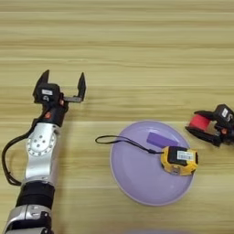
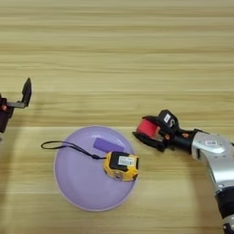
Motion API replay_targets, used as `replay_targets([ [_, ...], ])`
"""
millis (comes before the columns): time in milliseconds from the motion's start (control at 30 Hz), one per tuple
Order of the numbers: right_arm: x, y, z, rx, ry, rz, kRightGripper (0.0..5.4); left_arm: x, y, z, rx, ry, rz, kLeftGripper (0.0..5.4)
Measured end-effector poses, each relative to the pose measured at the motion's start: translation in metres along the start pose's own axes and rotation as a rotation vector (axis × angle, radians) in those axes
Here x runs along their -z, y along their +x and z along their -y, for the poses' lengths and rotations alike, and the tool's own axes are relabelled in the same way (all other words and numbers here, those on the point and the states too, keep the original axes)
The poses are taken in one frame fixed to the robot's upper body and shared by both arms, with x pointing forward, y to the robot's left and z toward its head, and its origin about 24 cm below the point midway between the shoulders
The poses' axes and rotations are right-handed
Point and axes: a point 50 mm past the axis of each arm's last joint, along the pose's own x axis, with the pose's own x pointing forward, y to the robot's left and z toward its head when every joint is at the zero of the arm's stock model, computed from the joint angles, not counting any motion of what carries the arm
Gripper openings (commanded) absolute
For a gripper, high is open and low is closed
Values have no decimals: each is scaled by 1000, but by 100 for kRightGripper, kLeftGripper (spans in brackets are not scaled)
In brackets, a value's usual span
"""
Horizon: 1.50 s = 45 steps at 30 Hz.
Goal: Move the objects on the table
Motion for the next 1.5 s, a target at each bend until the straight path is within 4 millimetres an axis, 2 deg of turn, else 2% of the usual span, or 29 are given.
replay_targets([
  [100, 3, -1, 0, -3, 13, -11, 233, 0, 0, 0, 0, 0, 0, 540],
  [600, 2, -3, 4, -3, 19, -6, 232, 0, 0, 0, 8, 0, 0, 540],
  [667, 0, -5, 4, 7, 21, 7, 232, 0, 0, 0, 8, 0, 0, 540],
  [833, -24, -8, 10, 45, 1, 109, 232, 0, -1, 0, 8, -1, -1, 540],
  [967, -33, 1, 12, 67, 1, 139, 232, 1, -1, 0, 7, -1, -4, 540],
  [1167, -33, 28, 17, 103, 48, 123, 232, 2, -2, 1, 6, -3, -5, 540],
  [1367, -27, 49, 24, 150, 92, 71, 232, 2, -2, 1, 5, -4, -6, 540],
  [1500, -18, 57, 20, 149, 122, 44, 232, 2, -2, 1, 5, -6, -6, 540],
])
